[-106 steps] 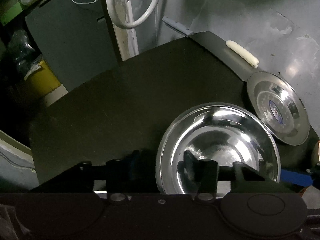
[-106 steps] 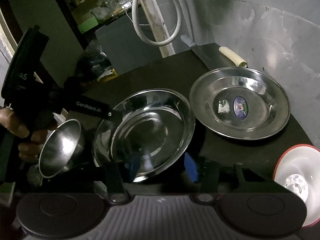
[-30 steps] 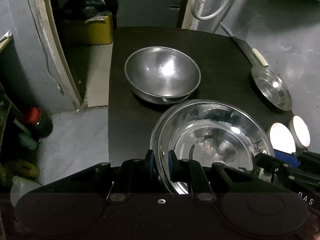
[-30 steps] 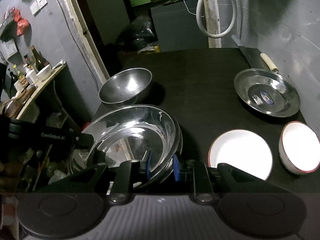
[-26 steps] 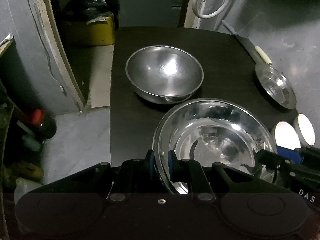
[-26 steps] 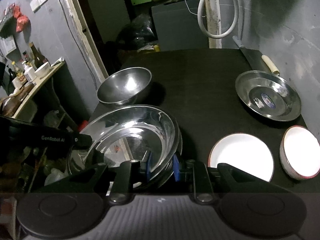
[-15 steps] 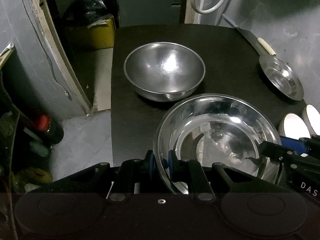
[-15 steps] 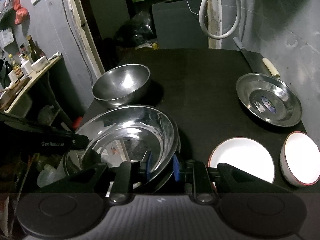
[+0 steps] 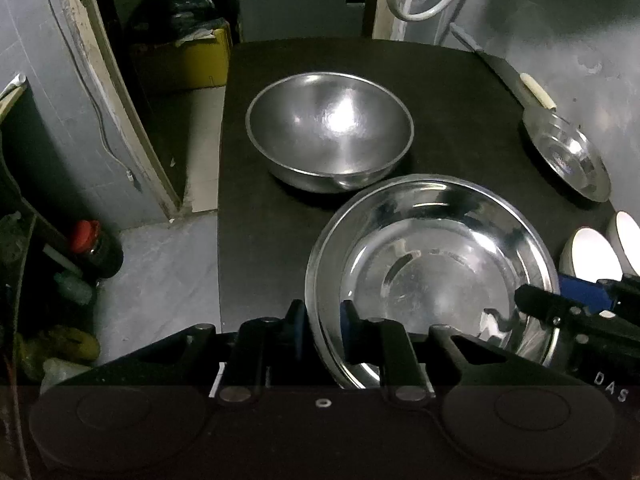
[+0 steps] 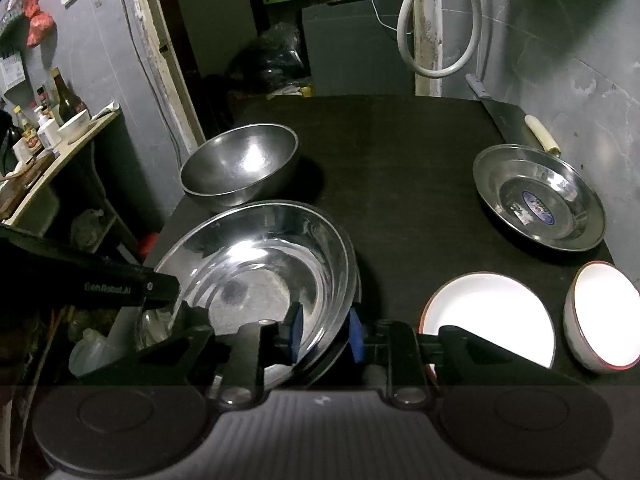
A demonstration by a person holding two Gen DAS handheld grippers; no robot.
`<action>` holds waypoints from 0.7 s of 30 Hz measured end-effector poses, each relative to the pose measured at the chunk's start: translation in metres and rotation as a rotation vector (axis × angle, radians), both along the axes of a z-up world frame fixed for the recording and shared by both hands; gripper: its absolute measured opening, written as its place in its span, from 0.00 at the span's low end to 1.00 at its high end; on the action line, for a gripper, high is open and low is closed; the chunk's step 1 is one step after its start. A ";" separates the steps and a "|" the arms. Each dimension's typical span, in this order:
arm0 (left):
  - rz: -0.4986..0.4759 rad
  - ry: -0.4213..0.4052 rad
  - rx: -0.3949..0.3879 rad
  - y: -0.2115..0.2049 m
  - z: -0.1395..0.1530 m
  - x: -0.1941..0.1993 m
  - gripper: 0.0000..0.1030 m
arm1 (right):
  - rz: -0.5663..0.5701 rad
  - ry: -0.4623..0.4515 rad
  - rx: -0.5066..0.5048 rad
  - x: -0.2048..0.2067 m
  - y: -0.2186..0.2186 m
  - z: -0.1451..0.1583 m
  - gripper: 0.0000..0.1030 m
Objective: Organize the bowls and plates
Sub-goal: 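Lift the large basin with the left gripper and lower it onto the medium steel plate, then open the left gripper and release the basin rim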
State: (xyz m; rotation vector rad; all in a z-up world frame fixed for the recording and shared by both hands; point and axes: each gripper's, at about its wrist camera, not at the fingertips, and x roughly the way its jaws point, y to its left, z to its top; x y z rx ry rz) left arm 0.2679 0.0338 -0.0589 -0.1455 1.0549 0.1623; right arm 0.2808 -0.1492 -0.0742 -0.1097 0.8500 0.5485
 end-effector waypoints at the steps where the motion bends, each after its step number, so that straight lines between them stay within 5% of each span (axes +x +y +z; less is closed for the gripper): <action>1: 0.000 -0.006 0.004 0.000 0.002 0.000 0.22 | -0.001 -0.001 0.000 0.000 0.000 0.000 0.32; 8: 0.006 -0.026 0.025 -0.002 0.012 0.000 0.42 | -0.003 -0.016 0.009 0.001 -0.002 0.002 0.35; 14: 0.005 -0.120 0.071 -0.013 0.034 -0.002 0.83 | -0.029 -0.044 0.036 0.000 -0.015 0.010 0.61; 16: -0.001 -0.156 0.077 -0.019 0.040 0.004 0.96 | -0.055 -0.054 0.057 0.000 -0.023 0.014 0.85; 18: -0.019 -0.192 0.067 -0.023 0.043 0.010 0.99 | -0.093 -0.062 0.094 0.002 -0.036 0.018 1.00; 21: -0.062 -0.242 0.030 -0.034 0.046 0.030 0.99 | -0.152 -0.075 0.126 0.007 -0.054 0.022 1.00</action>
